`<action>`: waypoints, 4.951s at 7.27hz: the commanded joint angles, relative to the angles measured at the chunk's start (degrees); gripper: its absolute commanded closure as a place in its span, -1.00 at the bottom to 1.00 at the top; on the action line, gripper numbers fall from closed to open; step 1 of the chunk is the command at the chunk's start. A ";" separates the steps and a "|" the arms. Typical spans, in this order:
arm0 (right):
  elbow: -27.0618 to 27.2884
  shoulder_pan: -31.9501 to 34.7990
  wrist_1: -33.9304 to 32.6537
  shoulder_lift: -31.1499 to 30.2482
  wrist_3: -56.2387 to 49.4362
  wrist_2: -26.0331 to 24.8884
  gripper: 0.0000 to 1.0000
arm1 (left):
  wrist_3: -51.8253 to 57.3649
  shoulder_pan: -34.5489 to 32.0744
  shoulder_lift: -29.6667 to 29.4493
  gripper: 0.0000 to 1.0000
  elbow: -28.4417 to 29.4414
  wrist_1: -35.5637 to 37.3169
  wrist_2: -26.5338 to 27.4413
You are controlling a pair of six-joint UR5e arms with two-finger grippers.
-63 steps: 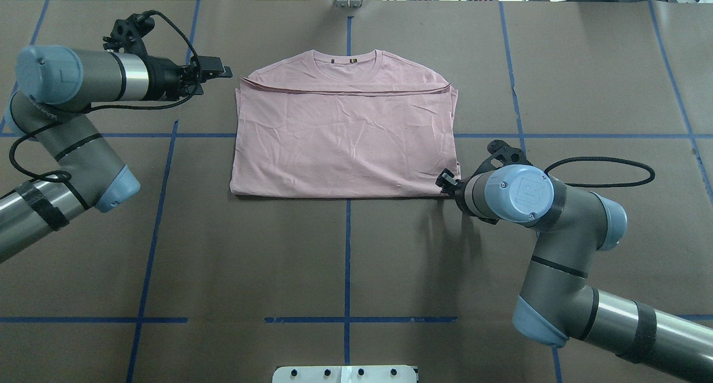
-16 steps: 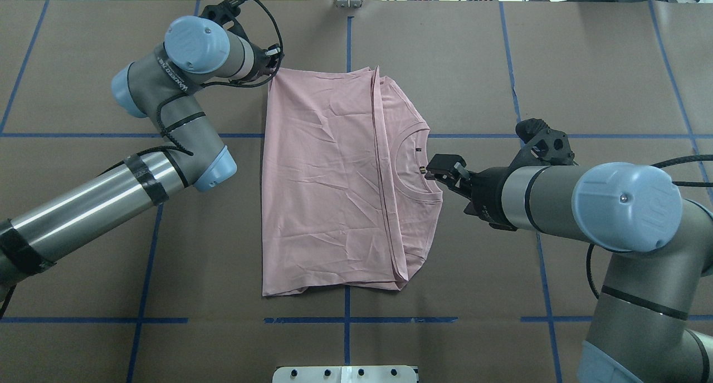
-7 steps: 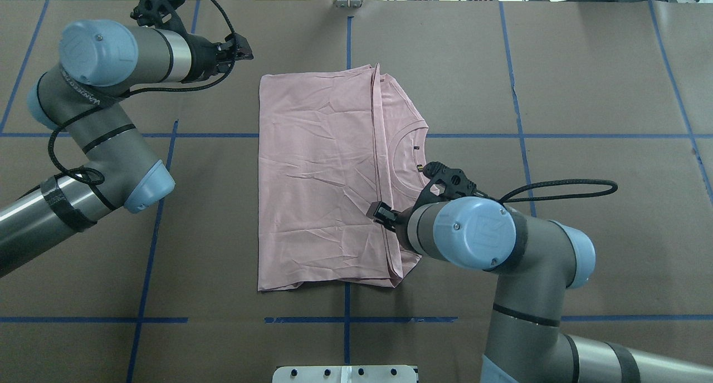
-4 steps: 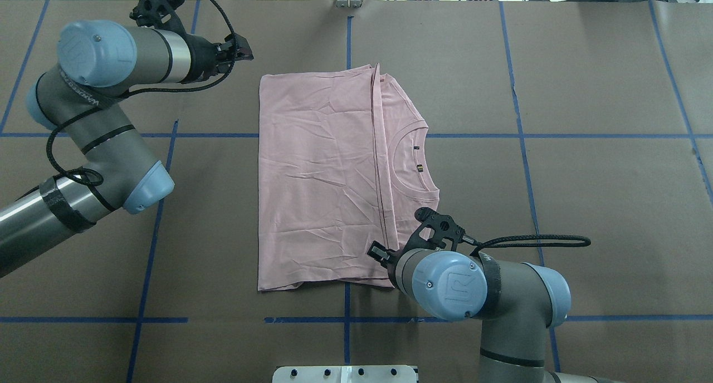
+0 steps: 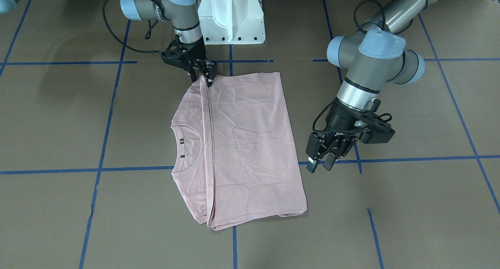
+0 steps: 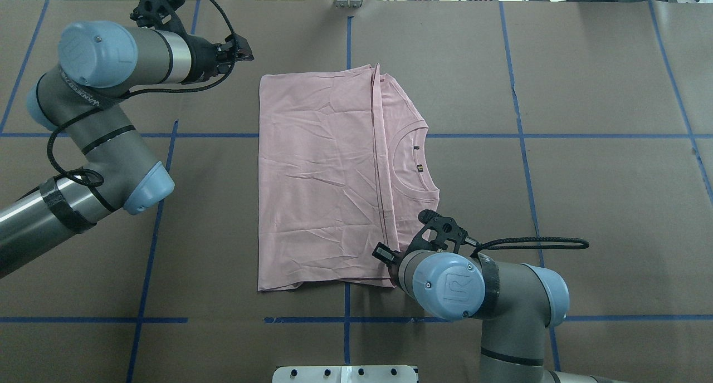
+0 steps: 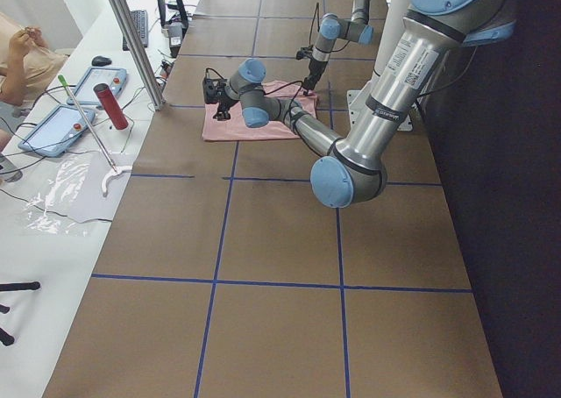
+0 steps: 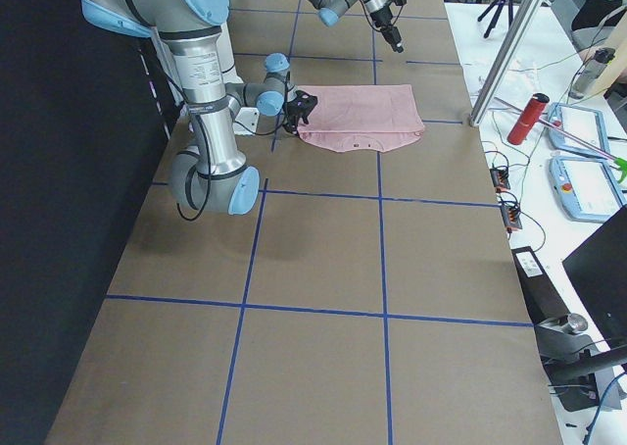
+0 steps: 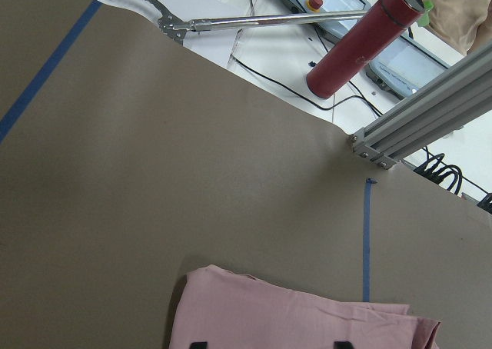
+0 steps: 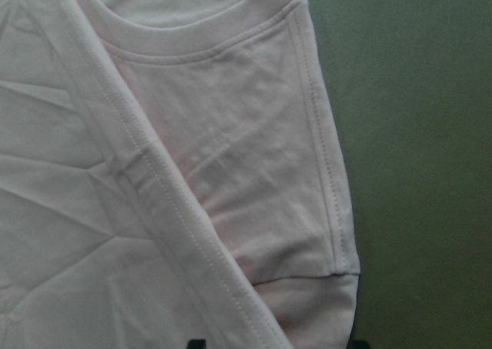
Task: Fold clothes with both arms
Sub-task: 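Move the right gripper to the shirt's near corner by the collar, then lower the left gripper to the other near corner and grasp both corners, then lift the near edge with both grippers and fold it over toward the far edge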
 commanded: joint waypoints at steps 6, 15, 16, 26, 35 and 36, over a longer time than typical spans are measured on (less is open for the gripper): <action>-0.13 -0.27 -1.75 -0.07 0.36 0.00 1.00 | -0.13 0.00 0.03 -0.26 -0.62 0.00 0.00; 6.44 1.22 -1.84 -1.55 0.10 0.44 1.00 | -28.49 26.39 9.33 -0.26 -22.50 20.30 6.11; 6.54 1.22 -1.84 -1.73 0.09 0.44 1.00 | -29.48 29.07 12.13 -0.26 -22.50 20.22 7.72; 6.20 0.78 -1.84 -1.38 0.01 0.61 1.00 | -33.00 33.75 14.44 -0.18 -21.80 22.94 7.74; 9.24 1.31 -2.53 -1.73 0.44 0.44 1.00 | -34.06 33.66 14.89 1.00 -31.33 30.53 7.30; 16.14 0.88 -11.07 -2.26 2.27 0.61 1.00 | -34.06 33.66 15.06 1.00 -39.38 35.37 7.21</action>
